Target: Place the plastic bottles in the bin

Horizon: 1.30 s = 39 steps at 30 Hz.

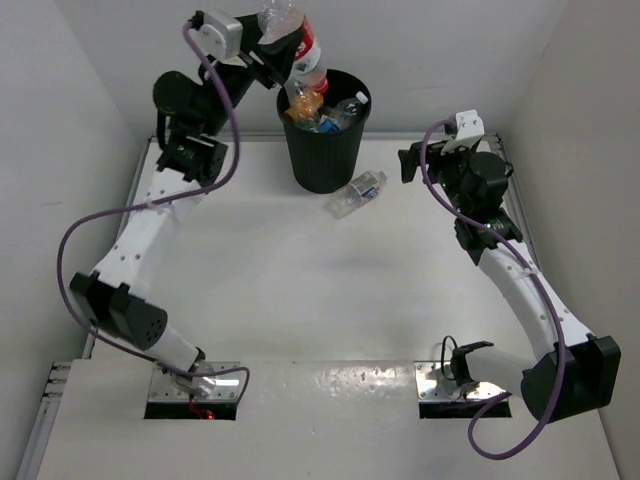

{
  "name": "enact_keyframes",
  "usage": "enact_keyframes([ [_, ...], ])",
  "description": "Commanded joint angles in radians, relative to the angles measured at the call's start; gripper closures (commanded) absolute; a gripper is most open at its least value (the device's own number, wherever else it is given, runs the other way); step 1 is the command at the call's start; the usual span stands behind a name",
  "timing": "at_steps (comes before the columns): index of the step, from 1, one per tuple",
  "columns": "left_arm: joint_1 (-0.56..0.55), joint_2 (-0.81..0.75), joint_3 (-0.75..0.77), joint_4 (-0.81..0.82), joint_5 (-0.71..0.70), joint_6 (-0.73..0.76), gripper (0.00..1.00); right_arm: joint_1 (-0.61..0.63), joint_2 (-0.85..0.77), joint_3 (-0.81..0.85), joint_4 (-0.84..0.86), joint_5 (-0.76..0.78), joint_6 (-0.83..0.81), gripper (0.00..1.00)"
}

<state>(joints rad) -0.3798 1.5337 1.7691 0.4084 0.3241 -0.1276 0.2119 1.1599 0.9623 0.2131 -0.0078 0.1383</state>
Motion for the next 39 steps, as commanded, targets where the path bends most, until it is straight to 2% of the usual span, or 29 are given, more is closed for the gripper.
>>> enact_keyframes([
  [1,-0.01,0.164,-0.046,0.196,-0.086,0.118,1.0,0.01,-0.02,-0.02,0.02,-0.023,-0.034,0.01],
  [4,-0.01,0.276,-0.037,0.367,-0.112,0.21,1.0,0.009,-0.032,-0.034,-0.016,-0.023,-0.014,0.01],
  [8,-0.001,0.409,0.062,0.485,-0.128,0.221,1.0,0.007,-0.045,-0.024,-0.079,-0.041,-0.009,0.01],
  [10,-0.001,0.511,0.107,0.524,-0.164,0.212,0.96,0.004,-0.045,-0.014,-0.105,-0.037,-0.008,0.01],
  [14,-0.001,0.664,0.292,0.517,-0.187,0.201,0.96,0.001,-0.039,0.006,-0.144,-0.037,-0.012,0.01],
  [18,-0.01,0.726,0.349,0.475,-0.211,0.241,0.95,0.003,-0.037,0.013,-0.161,-0.031,-0.016,0.01],
  [20,-0.021,0.726,0.326,0.475,-0.208,0.264,0.91,0.001,-0.037,0.012,-0.165,-0.029,-0.017,0.01],
  [26,-0.021,0.625,0.132,0.417,-0.162,0.291,0.67,0.001,-0.04,0.0,-0.167,-0.049,-0.028,0.01],
  [27,-0.021,0.625,0.132,0.417,-0.161,0.302,0.67,0.001,-0.04,-0.004,-0.167,-0.052,-0.028,0.01],
  [28,-0.021,0.615,0.121,0.38,-0.161,0.292,0.57,0.001,-0.039,-0.011,-0.156,-0.054,-0.023,0.01],
  [30,-0.008,0.615,0.121,0.337,-0.172,0.237,0.28,0.001,-0.032,-0.011,-0.15,-0.061,-0.017,0.01],
  [31,-0.008,0.615,0.121,0.313,-0.172,0.202,0.18,0.001,-0.028,-0.01,-0.15,-0.061,-0.008,0.01],
  [32,0.002,0.591,0.112,0.313,-0.181,0.169,0.0,0.003,-0.023,-0.01,-0.15,-0.063,-0.006,0.01],
  [36,0.024,0.495,0.04,0.374,-0.106,0.045,0.0,0.003,-0.017,-0.004,-0.146,-0.075,-0.006,0.01],
  [39,0.033,0.43,0.061,0.374,-0.083,0.003,0.0,0.007,-0.011,-0.014,-0.135,-0.084,-0.008,0.01],
])
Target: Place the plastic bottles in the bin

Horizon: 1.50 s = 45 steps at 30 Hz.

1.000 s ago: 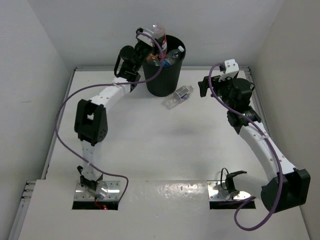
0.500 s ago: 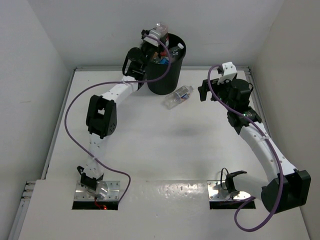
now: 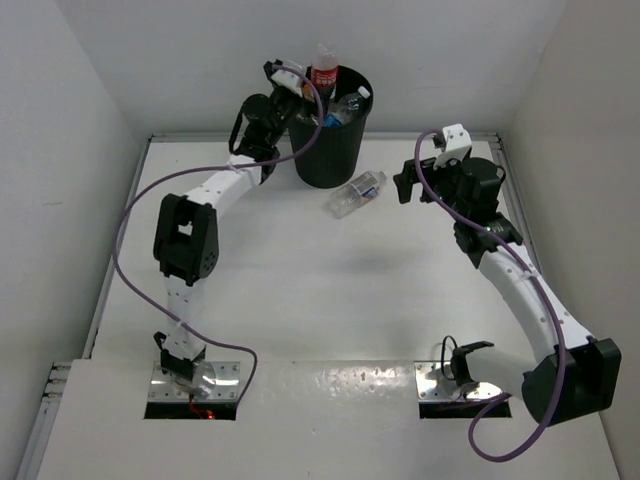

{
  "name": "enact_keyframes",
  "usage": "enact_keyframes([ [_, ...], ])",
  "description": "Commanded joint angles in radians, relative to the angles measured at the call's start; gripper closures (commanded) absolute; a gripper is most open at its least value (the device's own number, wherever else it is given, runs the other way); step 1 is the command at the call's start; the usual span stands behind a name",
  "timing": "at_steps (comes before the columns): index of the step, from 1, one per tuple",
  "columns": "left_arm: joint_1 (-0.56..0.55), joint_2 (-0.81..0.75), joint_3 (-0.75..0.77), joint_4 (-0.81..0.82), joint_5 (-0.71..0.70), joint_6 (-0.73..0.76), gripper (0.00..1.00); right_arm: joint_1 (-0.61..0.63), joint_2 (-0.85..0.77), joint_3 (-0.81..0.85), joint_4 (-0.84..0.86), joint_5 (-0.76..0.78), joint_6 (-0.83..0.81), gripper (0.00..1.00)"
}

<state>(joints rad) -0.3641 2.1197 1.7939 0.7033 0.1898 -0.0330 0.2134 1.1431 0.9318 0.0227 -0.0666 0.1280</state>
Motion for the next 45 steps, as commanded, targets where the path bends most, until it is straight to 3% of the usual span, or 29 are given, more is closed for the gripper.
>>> enact_keyframes([
  [1,0.017,-0.196,0.054,0.065,0.071,-0.1,0.0,0.01,0.007,0.018,0.06,-0.033,0.002,0.01],
  [8,0.017,-0.407,0.219,-0.103,0.097,-0.09,0.0,0.018,0.079,-0.017,0.192,-0.137,-0.095,0.02],
  [12,0.049,-0.522,0.164,-0.272,0.097,-0.05,0.0,0.03,0.164,-0.03,0.223,-0.364,-0.463,0.16],
  [14,0.068,-0.621,0.052,-0.326,0.088,-0.05,0.0,0.041,0.246,0.007,0.185,-0.474,-0.642,0.22],
  [19,0.138,-0.803,-0.181,-0.462,0.079,-0.102,0.0,0.07,0.432,0.235,-0.18,-0.603,-1.089,0.34],
  [21,0.148,-0.869,-0.262,-0.491,0.079,-0.114,0.0,0.079,0.522,0.275,-0.243,-0.646,-1.287,0.34],
  [23,0.178,-0.917,-0.304,-0.512,0.079,-0.134,0.0,0.086,0.591,0.359,-0.325,-0.673,-1.416,0.28],
  [27,0.202,-0.975,-0.396,-0.522,0.079,-0.143,0.0,0.098,0.747,0.621,-0.606,-0.699,-1.559,0.2],
  [34,0.263,-1.05,-0.501,-0.513,0.089,-0.177,0.0,0.121,0.972,0.847,-0.979,-0.679,-1.851,0.18],
  [40,0.303,-1.087,-0.582,-0.492,0.109,-0.223,0.0,0.109,1.101,1.024,-1.116,-0.616,-1.978,0.18],
  [45,0.332,-1.1,-0.608,-0.472,0.12,-0.258,0.0,0.101,1.21,1.147,-1.15,-0.567,-1.973,0.17],
])
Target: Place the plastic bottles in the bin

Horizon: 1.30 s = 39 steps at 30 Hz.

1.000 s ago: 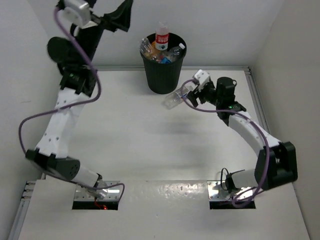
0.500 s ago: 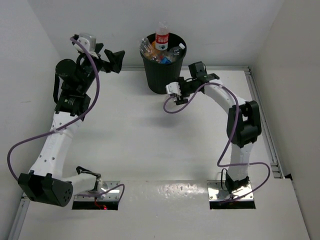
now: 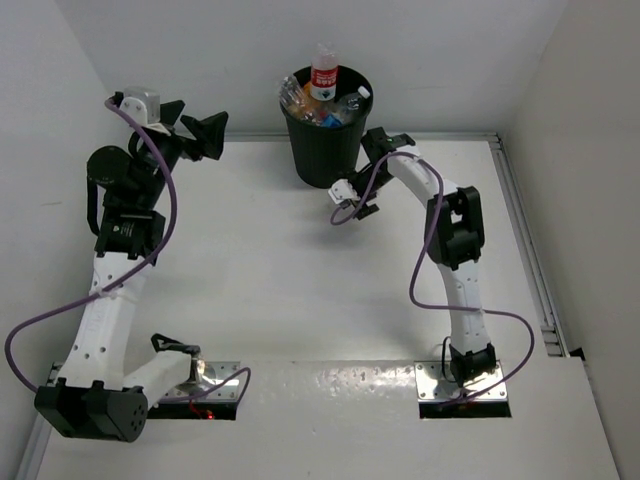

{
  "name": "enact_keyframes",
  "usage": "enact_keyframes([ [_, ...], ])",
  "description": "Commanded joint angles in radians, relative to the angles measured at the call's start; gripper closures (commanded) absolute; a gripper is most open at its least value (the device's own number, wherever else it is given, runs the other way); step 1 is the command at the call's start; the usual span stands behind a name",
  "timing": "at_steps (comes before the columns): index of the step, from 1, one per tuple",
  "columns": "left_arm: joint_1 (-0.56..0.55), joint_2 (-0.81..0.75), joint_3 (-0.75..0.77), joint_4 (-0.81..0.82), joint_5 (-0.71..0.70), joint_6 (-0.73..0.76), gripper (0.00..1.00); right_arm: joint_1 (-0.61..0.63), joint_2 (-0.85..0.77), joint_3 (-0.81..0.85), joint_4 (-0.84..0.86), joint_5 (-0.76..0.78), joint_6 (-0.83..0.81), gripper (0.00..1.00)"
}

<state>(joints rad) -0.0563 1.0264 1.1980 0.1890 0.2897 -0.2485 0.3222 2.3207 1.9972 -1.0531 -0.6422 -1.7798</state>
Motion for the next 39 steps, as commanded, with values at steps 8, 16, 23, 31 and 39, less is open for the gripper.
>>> enact_keyframes([
  [8,0.073,0.012,-0.04,0.053,0.051,-0.075,0.0,-0.02,0.092,0.156,0.011,0.03,-0.004,0.12],
  [16,0.102,0.067,-0.018,0.073,0.091,-0.094,0.0,-0.017,0.146,0.16,0.011,0.079,-0.015,0.16],
  [23,0.111,0.086,-0.009,0.053,0.109,-0.104,0.0,0.001,0.19,0.163,0.03,0.134,-0.018,0.21],
  [31,0.121,0.095,-0.009,0.053,0.158,-0.115,0.0,0.024,0.091,0.068,-0.074,0.203,-0.119,0.46],
  [39,0.111,0.095,-0.009,0.053,0.193,-0.135,0.0,0.066,-0.164,0.042,0.029,-0.002,0.208,0.93],
])
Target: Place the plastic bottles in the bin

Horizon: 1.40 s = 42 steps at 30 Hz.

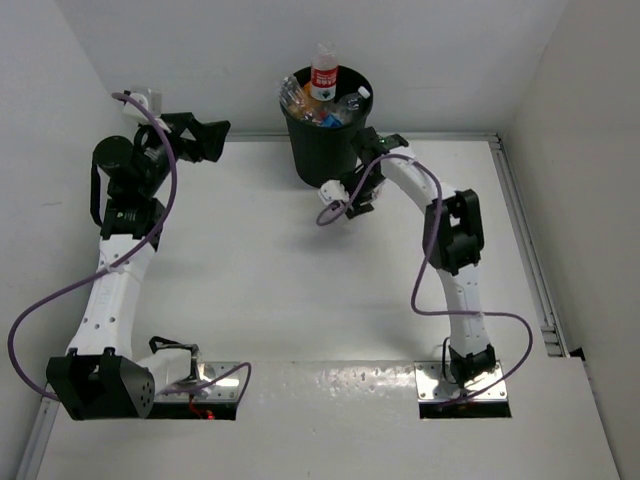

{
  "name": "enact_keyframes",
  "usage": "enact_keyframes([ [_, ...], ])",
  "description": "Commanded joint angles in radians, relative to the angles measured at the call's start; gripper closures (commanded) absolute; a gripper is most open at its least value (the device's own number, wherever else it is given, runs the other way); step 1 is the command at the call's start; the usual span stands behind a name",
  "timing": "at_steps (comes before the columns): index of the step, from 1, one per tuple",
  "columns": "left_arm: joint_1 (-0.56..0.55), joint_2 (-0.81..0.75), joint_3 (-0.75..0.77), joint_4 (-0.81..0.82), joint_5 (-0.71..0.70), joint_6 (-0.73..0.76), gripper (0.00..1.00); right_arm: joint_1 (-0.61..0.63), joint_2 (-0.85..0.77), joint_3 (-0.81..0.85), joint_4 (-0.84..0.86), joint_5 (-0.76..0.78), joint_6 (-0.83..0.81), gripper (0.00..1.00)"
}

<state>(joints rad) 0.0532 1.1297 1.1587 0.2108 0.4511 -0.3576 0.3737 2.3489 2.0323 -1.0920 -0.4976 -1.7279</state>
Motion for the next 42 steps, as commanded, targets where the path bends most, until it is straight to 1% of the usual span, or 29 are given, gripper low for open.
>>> enact_keyframes([
  [1,-0.007,-0.018,0.03,0.041,0.041,-0.036,0.0,0.014,-0.253,-0.016,0.111,-0.229,0.344,0.96],
  [2,-0.007,-0.018,0.021,0.041,0.041,-0.037,0.0,0.008,-0.316,-0.044,0.262,-0.255,0.41,0.97],
  [3,-0.028,-0.018,0.021,0.041,0.041,-0.037,0.0,0.002,-0.379,-0.081,0.335,-0.278,0.551,0.99],
  [4,-0.029,-0.028,0.021,0.041,0.041,-0.046,0.0,-0.008,-0.439,-0.101,0.407,-0.323,0.753,1.0],
  [5,-0.039,-0.028,0.021,0.041,0.041,-0.046,0.0,-0.015,-0.488,-0.15,0.69,-0.331,0.939,1.0],
  [6,-0.05,-0.028,0.021,0.041,0.041,-0.046,0.0,-0.019,-0.511,-0.199,0.79,-0.332,1.029,1.0],
  [7,-0.05,-0.028,0.021,0.041,0.029,-0.058,0.0,-0.028,-0.531,-0.236,1.001,-0.306,1.238,1.0],
  [8,-0.059,-0.028,0.012,0.032,0.011,-0.058,0.0,-0.042,-0.565,-0.25,1.085,-0.285,1.419,1.0],
  [9,-0.068,-0.039,0.012,0.019,-0.011,-0.069,0.0,-0.047,-0.568,-0.271,1.361,-0.225,1.497,1.0],
  [10,-0.069,-0.039,0.012,0.019,-0.023,-0.069,0.0,-0.053,-0.568,-0.271,1.433,-0.187,1.653,1.0],
  [11,-0.069,-0.039,0.001,0.019,-0.023,-0.069,0.0,-0.056,-0.551,-0.262,1.534,-0.106,1.783,1.0],
  [12,-0.078,-0.039,0.001,0.019,-0.023,-0.069,0.0,-0.062,-0.539,-0.25,1.598,-0.02,1.83,1.0],
  [13,-0.078,-0.039,0.001,0.019,-0.023,-0.079,0.0,-0.061,-0.505,-0.172,1.615,0.061,1.929,1.0],
  [14,-0.078,-0.039,0.001,0.019,-0.032,-0.08,0.0,-0.071,-0.484,-0.14,1.624,0.136,2.02,1.0],
  [15,-0.078,-0.039,0.001,0.019,-0.032,-0.08,0.0,-0.073,-0.441,-0.071,1.632,0.174,2.057,1.0],
  [16,-0.087,-0.039,0.001,0.03,-0.032,-0.09,0.0,-0.075,-0.397,-0.043,1.636,0.204,2.109,1.0],
  [17,-0.087,-0.03,0.001,0.03,-0.032,-0.09,0.0,-0.081,-0.373,0.004,1.62,0.305,2.177,1.0],
  [18,-0.087,-0.03,0.001,0.03,-0.032,-0.09,0.0,-0.078,-0.332,0.05,1.586,0.345,2.188,1.0],
  [20,-0.087,-0.03,0.001,0.03,-0.043,-0.09,0.0,-0.071,-0.323,0.066,1.574,0.416,2.232,1.0],
  [23,-0.087,-0.03,0.001,0.018,-0.064,-0.099,0.0,-0.068,-0.315,0.046,1.558,0.533,2.315,1.0],
  [24,-0.073,-0.03,0.001,0.009,-0.065,-0.099,0.0,-0.067,-0.31,0.049,1.552,0.585,2.335,1.0],
  [25,-0.073,-0.03,0.001,0.009,-0.065,-0.112,0.0,-0.07,-0.303,0.055,1.508,0.629,2.407,1.0],
  [27,-0.047,-0.03,0.001,-0.004,-0.065,-0.124,0.0,-0.074,-0.284,0.083,1.48,0.678,2.453,1.0],
  [28,-0.047,-0.03,0.001,-0.004,-0.065,-0.124,0.0,-0.084,-0.275,0.092,1.451,0.689,2.532,1.0],
  [31,-0.038,-0.03,0.001,-0.036,-0.065,-0.113,0.0,-0.096,-0.258,0.085,1.403,0.717,2.625,1.0],
  [33,-0.038,-0.03,0.001,-0.045,-0.065,-0.113,0.0,-0.093,-0.255,0.057,1.425,0.74,2.624,1.0],
  [35,-0.038,-0.03,0.001,-0.045,-0.065,-0.104,0.0,-0.078,-0.243,0.052,1.451,0.768,2.581,1.0],
  [39,-0.029,-0.039,-0.008,-0.054,-0.065,-0.104,0.0,-0.065,-0.209,0.063,1.46,0.769,2.518,1.0],
  [42,-0.02,-0.039,-0.017,-0.054,-0.065,-0.095,0.0,-0.056,-0.206,0.023,1.48,0.765,2.489,1.0],
])
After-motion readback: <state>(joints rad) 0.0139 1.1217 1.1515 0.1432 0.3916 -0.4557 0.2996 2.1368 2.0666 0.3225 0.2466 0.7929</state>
